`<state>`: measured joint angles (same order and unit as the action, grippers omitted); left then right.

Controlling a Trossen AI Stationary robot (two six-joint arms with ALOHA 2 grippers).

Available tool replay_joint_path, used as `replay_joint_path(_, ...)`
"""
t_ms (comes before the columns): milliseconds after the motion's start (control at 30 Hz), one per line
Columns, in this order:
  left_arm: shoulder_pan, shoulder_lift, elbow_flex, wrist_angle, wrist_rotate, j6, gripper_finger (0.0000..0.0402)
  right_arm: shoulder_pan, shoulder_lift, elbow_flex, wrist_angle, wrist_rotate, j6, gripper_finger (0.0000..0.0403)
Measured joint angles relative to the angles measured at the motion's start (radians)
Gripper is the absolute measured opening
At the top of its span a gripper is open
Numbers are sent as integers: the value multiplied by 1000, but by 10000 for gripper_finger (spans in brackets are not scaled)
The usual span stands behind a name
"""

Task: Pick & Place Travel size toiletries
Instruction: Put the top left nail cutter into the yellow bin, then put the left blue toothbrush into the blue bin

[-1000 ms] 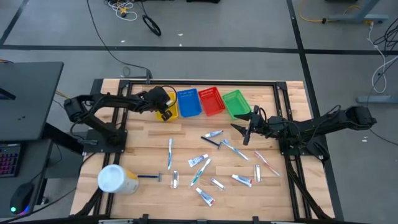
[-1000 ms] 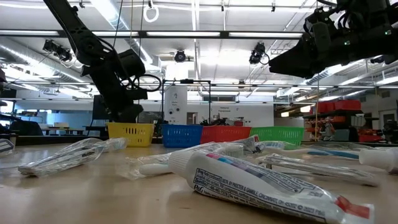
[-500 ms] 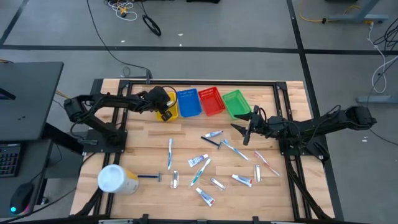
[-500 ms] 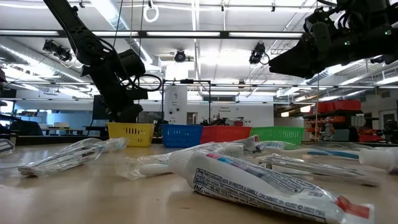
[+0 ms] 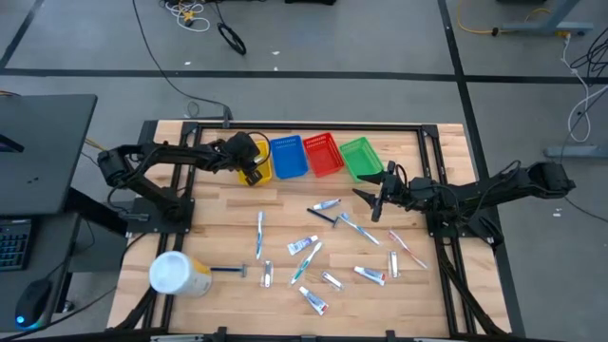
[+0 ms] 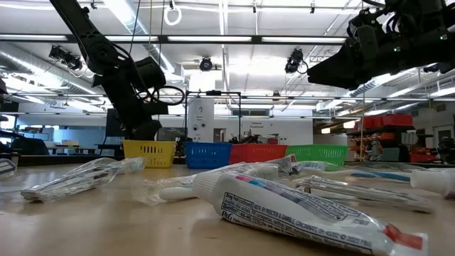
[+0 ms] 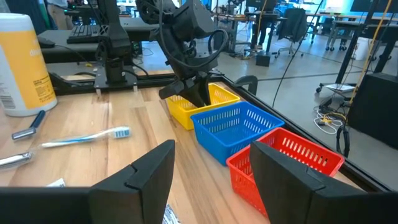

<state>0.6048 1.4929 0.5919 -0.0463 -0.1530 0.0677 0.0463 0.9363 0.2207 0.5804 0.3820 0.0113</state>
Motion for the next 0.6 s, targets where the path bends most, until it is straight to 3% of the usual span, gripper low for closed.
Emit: replay_joint_path(600, -38, -63, 90, -90, -11, -64, 138, 0, 0, 0, -1, -2, 0, 220)
